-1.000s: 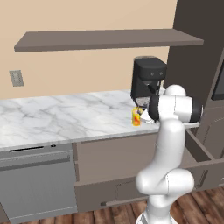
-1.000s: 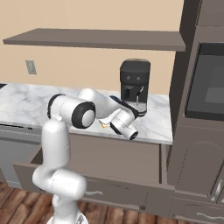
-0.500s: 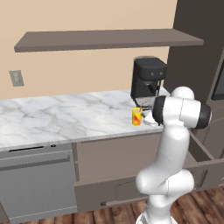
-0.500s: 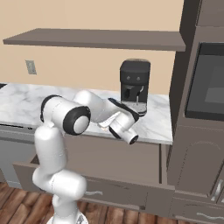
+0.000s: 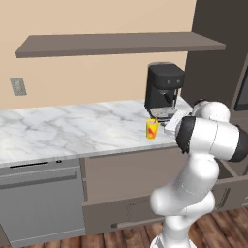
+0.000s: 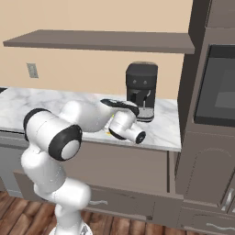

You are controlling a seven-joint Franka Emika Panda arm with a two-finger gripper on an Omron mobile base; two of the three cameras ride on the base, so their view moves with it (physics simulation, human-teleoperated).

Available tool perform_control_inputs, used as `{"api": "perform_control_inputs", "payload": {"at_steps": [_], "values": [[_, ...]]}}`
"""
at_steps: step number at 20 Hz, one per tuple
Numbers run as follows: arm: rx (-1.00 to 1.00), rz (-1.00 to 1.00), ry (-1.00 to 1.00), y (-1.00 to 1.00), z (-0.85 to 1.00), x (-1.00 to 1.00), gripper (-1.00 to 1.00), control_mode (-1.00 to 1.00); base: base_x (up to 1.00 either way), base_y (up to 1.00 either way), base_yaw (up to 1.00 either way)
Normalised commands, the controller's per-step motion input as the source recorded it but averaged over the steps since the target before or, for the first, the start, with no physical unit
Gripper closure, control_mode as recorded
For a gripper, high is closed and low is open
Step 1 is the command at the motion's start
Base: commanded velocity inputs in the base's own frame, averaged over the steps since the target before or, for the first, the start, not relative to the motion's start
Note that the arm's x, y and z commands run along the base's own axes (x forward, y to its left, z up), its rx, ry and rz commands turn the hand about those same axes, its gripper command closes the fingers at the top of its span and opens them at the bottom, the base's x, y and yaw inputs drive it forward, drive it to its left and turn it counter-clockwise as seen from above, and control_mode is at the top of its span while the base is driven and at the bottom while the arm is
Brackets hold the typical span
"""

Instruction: Pick up the straw from the right drawer and put it inside the smoothie cup.

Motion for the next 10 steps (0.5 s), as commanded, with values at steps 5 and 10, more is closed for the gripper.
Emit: {"api": "perform_control_inputs", "payload": {"at_steps": [5, 10], "values": [[-0.18, -0.11, 0.26, 0.08, 0.26, -0.61, -1.0, -1.0, 0.0, 0.0, 0.0], [-0.16, -0.14, 0.13, 0.27, 0.25, -0.81, -1.0, -1.0, 0.0, 0.0, 0.0]]}}
